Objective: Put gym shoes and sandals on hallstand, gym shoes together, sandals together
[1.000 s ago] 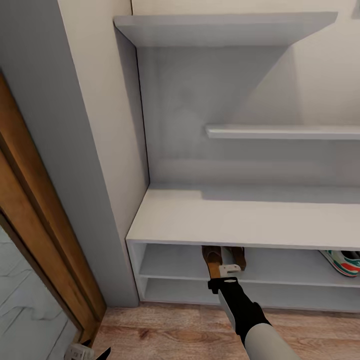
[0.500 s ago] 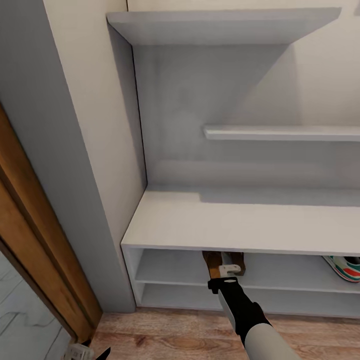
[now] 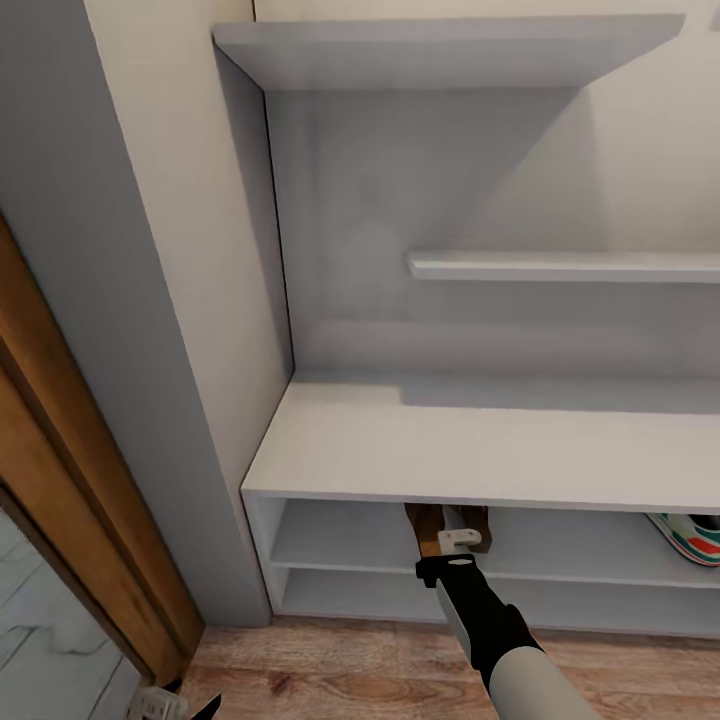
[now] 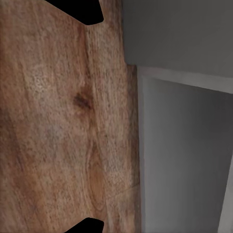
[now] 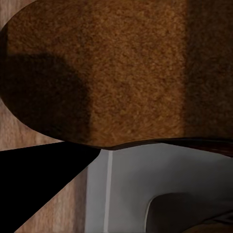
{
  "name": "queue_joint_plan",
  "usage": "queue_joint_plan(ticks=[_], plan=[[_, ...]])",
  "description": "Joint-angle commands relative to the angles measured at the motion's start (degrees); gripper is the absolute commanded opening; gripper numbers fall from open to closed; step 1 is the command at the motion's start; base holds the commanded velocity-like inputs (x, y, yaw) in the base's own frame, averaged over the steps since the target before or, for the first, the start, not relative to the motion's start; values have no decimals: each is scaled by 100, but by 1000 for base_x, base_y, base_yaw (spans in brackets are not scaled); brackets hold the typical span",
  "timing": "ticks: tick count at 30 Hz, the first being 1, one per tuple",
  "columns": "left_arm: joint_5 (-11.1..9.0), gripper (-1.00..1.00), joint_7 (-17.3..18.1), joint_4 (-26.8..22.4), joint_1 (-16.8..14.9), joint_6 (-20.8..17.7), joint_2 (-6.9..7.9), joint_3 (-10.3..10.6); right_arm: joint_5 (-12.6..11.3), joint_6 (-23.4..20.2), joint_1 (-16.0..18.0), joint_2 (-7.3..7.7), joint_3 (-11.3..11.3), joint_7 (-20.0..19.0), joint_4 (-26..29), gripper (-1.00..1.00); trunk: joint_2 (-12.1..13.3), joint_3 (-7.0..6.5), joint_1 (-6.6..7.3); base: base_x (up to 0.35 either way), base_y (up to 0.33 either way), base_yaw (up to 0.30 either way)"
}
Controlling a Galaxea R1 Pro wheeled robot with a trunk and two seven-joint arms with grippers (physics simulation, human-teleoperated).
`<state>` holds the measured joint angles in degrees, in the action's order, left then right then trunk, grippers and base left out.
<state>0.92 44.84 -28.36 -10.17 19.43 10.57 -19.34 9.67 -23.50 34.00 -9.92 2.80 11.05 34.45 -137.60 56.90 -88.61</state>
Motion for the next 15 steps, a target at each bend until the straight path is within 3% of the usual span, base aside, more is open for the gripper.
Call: queue_joint_plan(ticks=[1,15], plan=[[9,100,34,5,-6,17,-2,-26,43,-32,2,-7,28,-16,9,-100,-2,5,1,0,0,0],[13,100,35,5,-8,17,-2,-26,43,-32,2,-7,28,-16,9,-100,-2,5,1,80,0,0]])
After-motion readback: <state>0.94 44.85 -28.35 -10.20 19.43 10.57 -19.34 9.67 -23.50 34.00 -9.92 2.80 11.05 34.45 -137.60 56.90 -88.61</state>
